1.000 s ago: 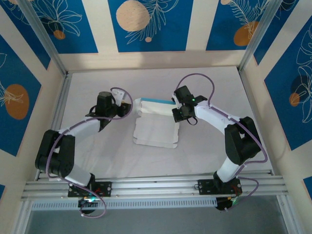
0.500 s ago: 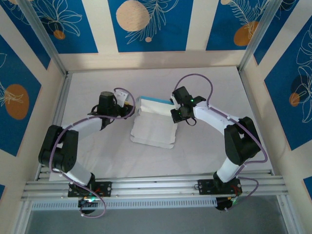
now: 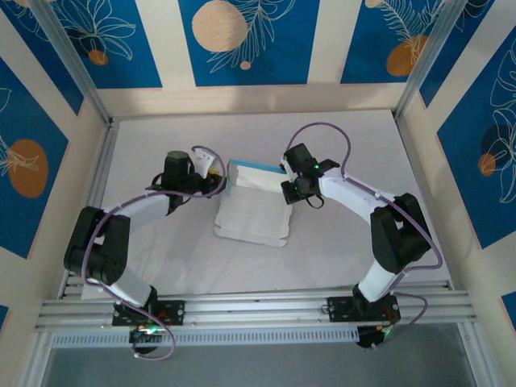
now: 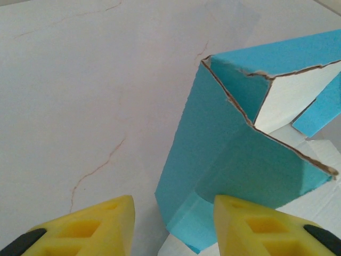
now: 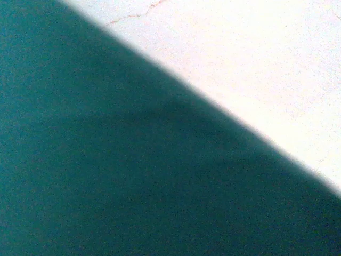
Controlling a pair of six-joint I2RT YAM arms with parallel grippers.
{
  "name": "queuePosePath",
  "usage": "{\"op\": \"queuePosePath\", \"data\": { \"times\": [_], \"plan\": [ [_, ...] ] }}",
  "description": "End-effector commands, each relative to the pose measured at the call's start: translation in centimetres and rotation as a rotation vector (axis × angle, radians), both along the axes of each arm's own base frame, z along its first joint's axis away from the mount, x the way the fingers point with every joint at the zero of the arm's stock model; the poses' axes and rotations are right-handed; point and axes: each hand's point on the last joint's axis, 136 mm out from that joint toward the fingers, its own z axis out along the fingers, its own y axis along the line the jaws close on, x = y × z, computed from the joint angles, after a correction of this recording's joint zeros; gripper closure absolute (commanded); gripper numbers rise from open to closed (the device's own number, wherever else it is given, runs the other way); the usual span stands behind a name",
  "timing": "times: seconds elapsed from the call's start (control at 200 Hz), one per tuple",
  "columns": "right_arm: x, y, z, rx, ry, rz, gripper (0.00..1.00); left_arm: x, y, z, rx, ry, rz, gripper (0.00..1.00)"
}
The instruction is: Fold the paper box
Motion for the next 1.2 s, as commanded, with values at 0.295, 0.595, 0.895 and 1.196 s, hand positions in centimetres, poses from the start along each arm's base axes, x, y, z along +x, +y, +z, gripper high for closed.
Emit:
{"op": "queuePosePath", "data": {
  "times": [0.295,0.595,0.895,1.196],
  "plan": [
    [0.1,1.3,1.8,0.029,-0.031,0.052,1.00,0.5,-2.4,1.7,-0.012,-0.077,-0.094,0.55],
    [-0.1,1.6,2.0,0.033,-0.036,0.074,1.00,0.6,-2.9,1.7,-0.022,-0.089,-0.122,0.55],
    [-0.5,2.1,2.0,0.034,-0.038,0.097,1.00,0.9,-3.0,1.4,-0.020,-0.098,-0.130,0.56],
    [-0.9,2.5,1.8,0.039,-0.037,0.111,1.00,1.4,-3.0,1.4,-0.022,-0.112,-0.112,0.72]
  ]
}}
